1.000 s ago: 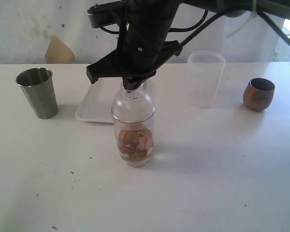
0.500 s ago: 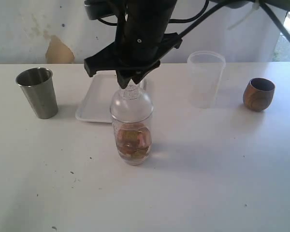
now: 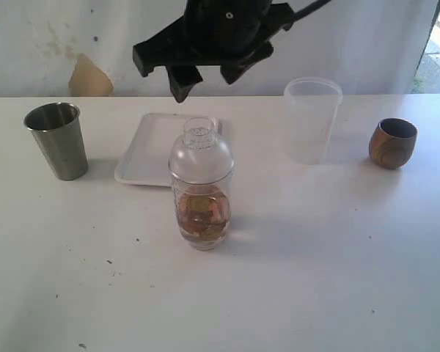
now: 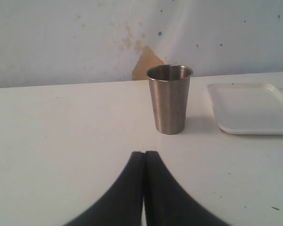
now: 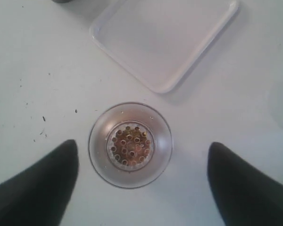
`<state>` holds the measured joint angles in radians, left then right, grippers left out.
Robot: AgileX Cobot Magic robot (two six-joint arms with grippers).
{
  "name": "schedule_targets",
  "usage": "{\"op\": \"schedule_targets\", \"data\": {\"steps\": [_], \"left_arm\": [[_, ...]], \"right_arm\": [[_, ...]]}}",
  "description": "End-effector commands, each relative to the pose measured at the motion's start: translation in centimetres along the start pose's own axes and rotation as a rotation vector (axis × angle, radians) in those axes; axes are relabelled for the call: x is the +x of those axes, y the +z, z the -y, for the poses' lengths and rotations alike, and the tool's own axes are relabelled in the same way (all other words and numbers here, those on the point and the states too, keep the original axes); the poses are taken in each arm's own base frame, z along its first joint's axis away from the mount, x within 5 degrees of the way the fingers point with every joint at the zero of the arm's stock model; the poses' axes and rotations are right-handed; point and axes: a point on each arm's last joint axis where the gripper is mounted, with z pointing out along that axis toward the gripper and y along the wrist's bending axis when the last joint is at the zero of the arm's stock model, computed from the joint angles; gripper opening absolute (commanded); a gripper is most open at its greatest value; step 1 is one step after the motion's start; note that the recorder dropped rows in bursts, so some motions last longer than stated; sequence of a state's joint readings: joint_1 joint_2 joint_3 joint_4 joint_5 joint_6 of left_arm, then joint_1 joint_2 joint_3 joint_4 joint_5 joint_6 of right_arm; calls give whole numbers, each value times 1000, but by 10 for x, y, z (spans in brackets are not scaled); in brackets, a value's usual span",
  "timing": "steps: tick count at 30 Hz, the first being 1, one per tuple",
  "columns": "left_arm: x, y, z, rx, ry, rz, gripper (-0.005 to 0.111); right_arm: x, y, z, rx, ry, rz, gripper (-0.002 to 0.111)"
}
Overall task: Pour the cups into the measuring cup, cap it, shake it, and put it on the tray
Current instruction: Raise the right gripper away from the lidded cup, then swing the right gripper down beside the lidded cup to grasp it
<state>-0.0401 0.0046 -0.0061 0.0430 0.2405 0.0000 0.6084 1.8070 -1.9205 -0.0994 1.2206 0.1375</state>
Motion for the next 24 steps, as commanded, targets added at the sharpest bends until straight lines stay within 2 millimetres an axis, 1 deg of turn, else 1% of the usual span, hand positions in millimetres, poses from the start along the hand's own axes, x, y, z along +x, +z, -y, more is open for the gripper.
{"op": "schedule_targets", "data": {"steps": [1,8,10,11,12,16,18,20,22,24], "left_arm": [[1,0,0,1,-6,7,0],[1,0,0,1,-6,7,0],[1,0,0,1,-6,7,0],[1,0,0,1,-6,7,0],[1,0,0,1,-6,7,0],[1,0,0,1,-6,7,0],[1,0,0,1,-6,7,0],[1,0,0,1,-6,7,0],[1,0,0,1,-6,7,0],[1,0,0,1,-6,7,0]], "right_arm": [[-1,-11,3,22,-21,30,86],[0,-11,3,24,-11,27,86],[0,-10,4,34,-15,27,92],[0,-10,4,34,-14,27,103],[0,-10,4,34,-17,27,105],[1,-12,3,24,-43,24,105],[10,-18,0,19,-78,22,105],[15,-29,-9,-20,-103,186,105],[29,-36,-19,-62,-132,309,105],[44,-29,-27,-89,-181,356,105]]}}
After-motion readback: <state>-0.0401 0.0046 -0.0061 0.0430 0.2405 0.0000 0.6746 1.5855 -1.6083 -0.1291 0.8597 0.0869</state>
